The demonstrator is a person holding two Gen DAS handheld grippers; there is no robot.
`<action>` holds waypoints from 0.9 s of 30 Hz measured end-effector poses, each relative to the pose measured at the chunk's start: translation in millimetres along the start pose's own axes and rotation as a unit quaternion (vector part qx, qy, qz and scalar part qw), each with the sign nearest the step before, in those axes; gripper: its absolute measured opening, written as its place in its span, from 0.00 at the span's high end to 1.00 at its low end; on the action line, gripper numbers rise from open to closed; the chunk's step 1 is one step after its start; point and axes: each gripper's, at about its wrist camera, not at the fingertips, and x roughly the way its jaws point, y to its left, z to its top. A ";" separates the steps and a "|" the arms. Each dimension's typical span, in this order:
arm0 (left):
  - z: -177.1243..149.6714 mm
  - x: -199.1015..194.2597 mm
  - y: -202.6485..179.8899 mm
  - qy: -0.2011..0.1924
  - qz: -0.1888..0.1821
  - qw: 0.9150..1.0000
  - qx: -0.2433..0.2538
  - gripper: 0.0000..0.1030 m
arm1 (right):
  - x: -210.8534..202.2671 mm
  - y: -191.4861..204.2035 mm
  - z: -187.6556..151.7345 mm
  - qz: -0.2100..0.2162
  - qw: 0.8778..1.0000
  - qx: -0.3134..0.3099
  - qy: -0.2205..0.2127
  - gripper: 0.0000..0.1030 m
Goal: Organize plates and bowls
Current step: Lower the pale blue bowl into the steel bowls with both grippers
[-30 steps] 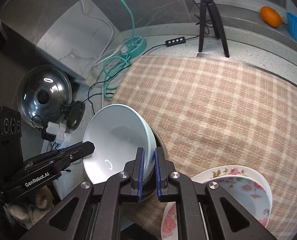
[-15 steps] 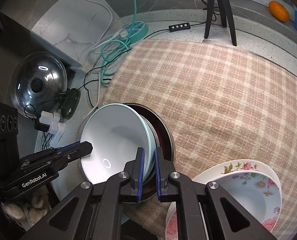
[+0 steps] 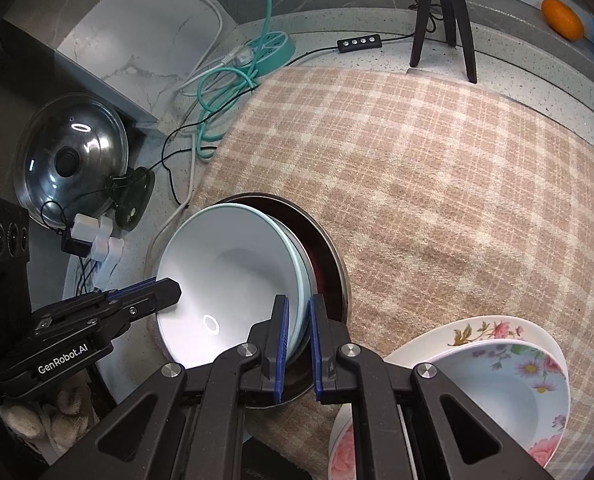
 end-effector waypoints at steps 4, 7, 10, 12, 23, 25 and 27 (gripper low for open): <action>-0.5 0.0 0.2 0.000 0.000 1.000 -0.001 0.93 | 0.3 0.9 -0.2 0.001 1.000 -0.002 0.001 0.88; -0.5 0.0 0.5 0.000 0.001 1.000 0.000 0.93 | 0.2 1.6 -1.1 -0.002 1.000 -0.005 -0.001 0.88; -0.6 -0.2 0.1 0.000 0.001 1.000 0.000 0.92 | 1.4 1.6 -2.2 -0.002 1.000 -0.007 0.003 0.88; -0.6 0.0 0.2 0.000 0.002 1.000 0.001 0.93 | 1.5 0.9 -3.3 -0.001 1.000 -0.006 0.003 0.88; -3.7 -3.9 0.2 -0.005 -0.001 1.000 0.004 0.92 | -12.0 -4.0 -10.6 0.006 1.000 -0.005 -0.028 0.75; -4.5 -8.0 2.5 -0.013 0.000 1.000 0.002 0.89 | -16.8 -6.5 -13.4 0.012 0.999 0.002 -0.041 0.74; -5.4 -11.7 5.4 -0.018 -0.004 1.000 -0.003 0.88 | -21.4 -9.8 -16.9 0.014 0.998 0.012 -0.054 0.74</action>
